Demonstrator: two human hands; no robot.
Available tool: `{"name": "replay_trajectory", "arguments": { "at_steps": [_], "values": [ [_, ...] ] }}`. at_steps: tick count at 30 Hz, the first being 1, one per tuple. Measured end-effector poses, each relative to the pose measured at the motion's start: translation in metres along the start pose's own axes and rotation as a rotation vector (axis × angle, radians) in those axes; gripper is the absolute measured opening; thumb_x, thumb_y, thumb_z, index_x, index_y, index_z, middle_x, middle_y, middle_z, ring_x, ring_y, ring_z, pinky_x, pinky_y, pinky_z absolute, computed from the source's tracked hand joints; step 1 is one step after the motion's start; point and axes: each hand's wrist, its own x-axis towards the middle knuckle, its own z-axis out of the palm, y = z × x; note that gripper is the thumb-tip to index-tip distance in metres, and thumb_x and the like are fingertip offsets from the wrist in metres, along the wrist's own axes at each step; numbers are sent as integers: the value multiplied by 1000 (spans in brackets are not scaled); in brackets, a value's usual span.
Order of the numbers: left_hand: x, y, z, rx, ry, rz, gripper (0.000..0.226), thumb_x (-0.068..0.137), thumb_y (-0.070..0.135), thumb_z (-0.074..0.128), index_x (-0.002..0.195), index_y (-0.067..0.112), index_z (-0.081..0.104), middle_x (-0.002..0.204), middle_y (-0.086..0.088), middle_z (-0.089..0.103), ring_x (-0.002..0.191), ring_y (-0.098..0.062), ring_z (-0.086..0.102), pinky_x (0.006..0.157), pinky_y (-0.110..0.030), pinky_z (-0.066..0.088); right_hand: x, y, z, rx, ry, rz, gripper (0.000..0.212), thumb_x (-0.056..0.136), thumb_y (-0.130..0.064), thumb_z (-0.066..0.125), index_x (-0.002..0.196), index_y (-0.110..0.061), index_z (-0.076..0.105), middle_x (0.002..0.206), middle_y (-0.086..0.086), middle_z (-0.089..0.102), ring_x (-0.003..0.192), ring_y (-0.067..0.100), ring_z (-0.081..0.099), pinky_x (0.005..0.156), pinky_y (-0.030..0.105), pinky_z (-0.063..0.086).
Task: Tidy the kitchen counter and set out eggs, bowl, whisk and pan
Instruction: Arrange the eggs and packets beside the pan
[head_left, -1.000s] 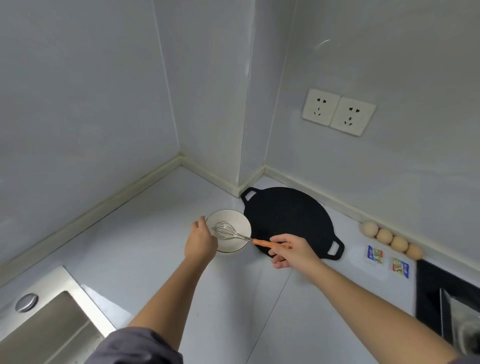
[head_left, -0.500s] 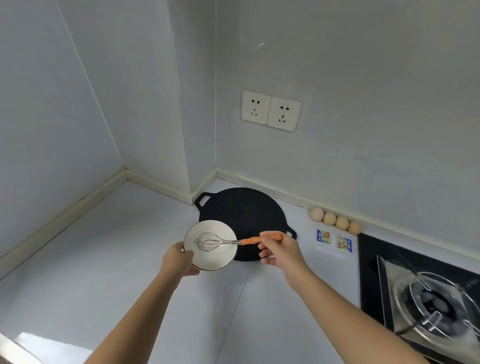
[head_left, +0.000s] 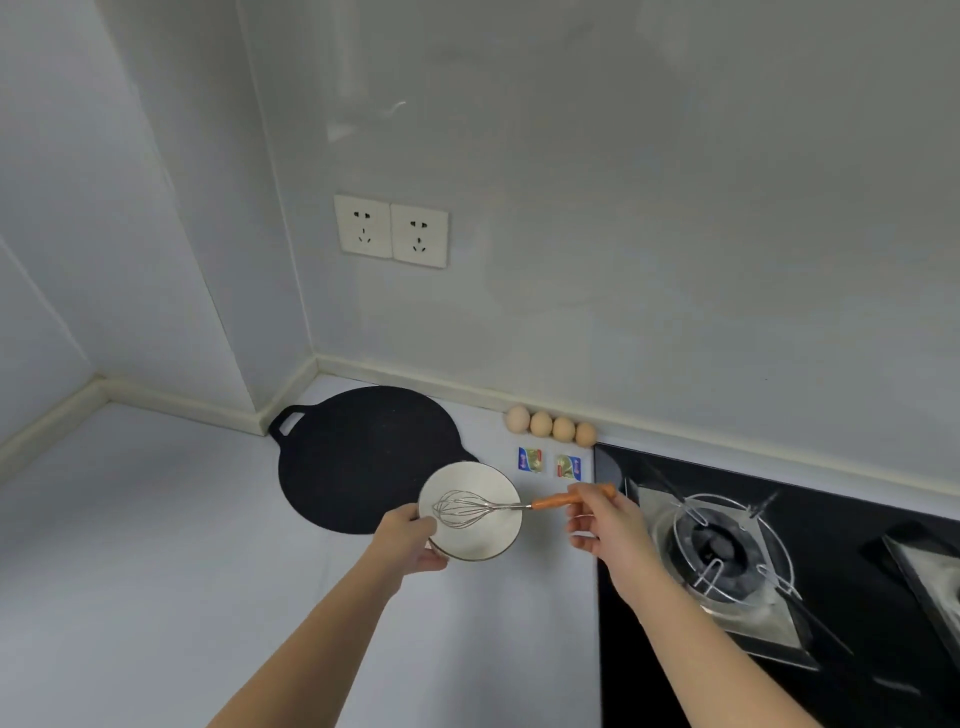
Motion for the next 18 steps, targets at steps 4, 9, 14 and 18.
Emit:
{"name": "replay_trajectory", "arguments": {
  "at_steps": [4,9,14,18],
  "values": [
    [2,-8,34,-12,-65,-41,33,87,-8,40,115,-2,58,99,-17,61,68,-33,62,49,-28,57,9,6,-37,-10,65,47,11,92,-14,59,96,-5,63,70,9,63,56,19,57,50,27,48],
    [5,-24,66,-18,-100,-77,34,85,-9,43,115,-2,60,94,-17,62,65,-34,61,51,-30,56,19,13,-74,1,149,122,10,90,-13,61,88,-4,63,67,10,62,57,21,57,52,29,47],
    [9,-36,77,-36,-99,-89,37,85,-7,46,118,2,60,95,-17,65,70,-34,64,57,-33,57,24,20,-88,-4,141,148,12,91,-16,62,88,-5,64,69,10,64,59,22,59,53,29,47],
    [12,-41,79,-51,-88,-101,37,85,-7,46,118,2,60,96,-18,66,73,-34,64,61,-35,59,27,22,-93,-16,126,179,12,91,-16,63,90,-4,65,71,11,65,62,23,60,57,32,50]
  ]
}}
